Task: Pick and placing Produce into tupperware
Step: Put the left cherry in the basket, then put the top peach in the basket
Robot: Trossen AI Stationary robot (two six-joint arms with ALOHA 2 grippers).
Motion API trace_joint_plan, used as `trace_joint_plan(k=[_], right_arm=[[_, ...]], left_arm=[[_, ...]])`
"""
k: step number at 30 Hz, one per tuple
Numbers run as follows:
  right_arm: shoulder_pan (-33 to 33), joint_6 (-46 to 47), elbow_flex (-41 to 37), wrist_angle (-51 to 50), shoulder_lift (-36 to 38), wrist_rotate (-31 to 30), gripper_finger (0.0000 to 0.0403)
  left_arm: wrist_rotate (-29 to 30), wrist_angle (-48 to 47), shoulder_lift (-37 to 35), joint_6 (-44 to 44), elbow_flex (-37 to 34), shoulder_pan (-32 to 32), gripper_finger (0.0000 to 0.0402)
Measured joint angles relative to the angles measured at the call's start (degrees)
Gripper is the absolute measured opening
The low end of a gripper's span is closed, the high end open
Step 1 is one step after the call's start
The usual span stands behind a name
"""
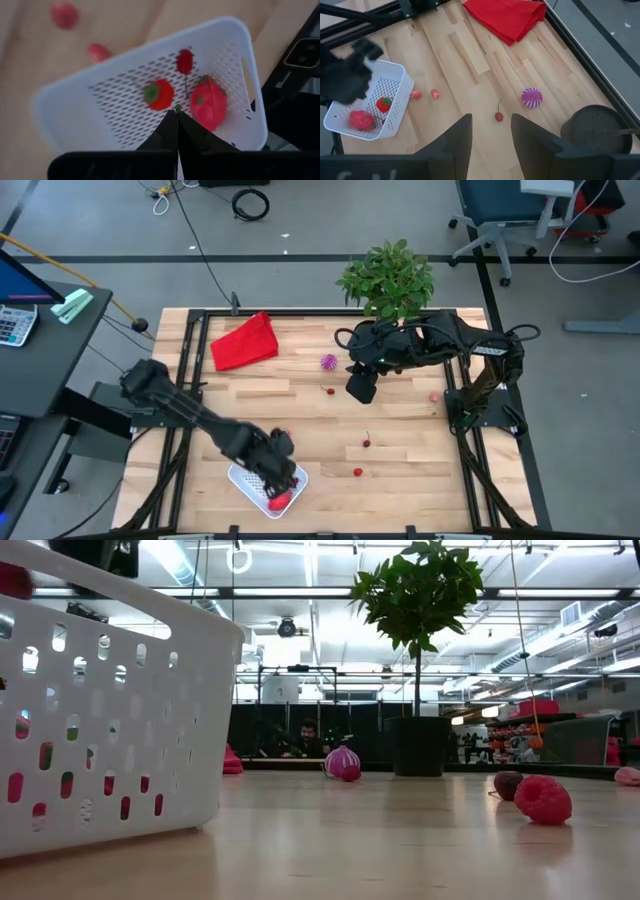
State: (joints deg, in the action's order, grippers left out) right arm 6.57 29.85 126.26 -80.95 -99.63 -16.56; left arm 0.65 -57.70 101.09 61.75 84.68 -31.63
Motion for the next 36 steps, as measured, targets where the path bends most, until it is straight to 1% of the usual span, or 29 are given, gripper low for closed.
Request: trace_joint_plan(k=[6,9,13,23,25,27,30,34,36], right_arm=[[0.11,-1.06,0.00,-0.16,0.00,0.02,0.0145],[0.41,-1.43,0.00,-0.67,0.00,0.07,0.0145],[1.86,-1.05,0.00,-1.20,0.00,0.04,0.0145],[7.48,-0.93,0.00,-1.63,0.00,0.01,0.0145],[8.51,-0.33,0.00,-1.79,0.00,-1.15,0.0145],[9.39,0.94,0.00,-2.11,0.00,-3.06,0.0145],[10.25,1.71,0.00,-2.98,0.00,-3.97,0.0145],[11.00,2.73,0.00,-2.91,0.00,-4.02,0.0145],[11.28,2.99,0.00,-2.92,0.00,-4.02,0.0145]], left_arm=[[-0.09,10.99,5.98,0.47,-0.04,-2.04,0.0005],[-0.01,13.65,7.63,0.60,-0.04,-1.89,0.0005],[0.05,12.28,8.96,0.44,-0.04,-1.48,0.0012],[0.07,11.34,10.42,0.00,-0.04,-0.02,0.0052],[-0.68,10.93,10.36,-1.41,0.01,0.40,0.0059],[-3.00,10.59,9.86,-2.85,-0.04,0.98,0.0067],[-5.82,10.03,8.16,-5.66,0.47,2.02,0.0076],[-5.84,9.36,5.06,-9.91,0.59,3.84,0.0079],[-5.84,7.06,3.08,-11.11,0.59,4.99,0.0075]])
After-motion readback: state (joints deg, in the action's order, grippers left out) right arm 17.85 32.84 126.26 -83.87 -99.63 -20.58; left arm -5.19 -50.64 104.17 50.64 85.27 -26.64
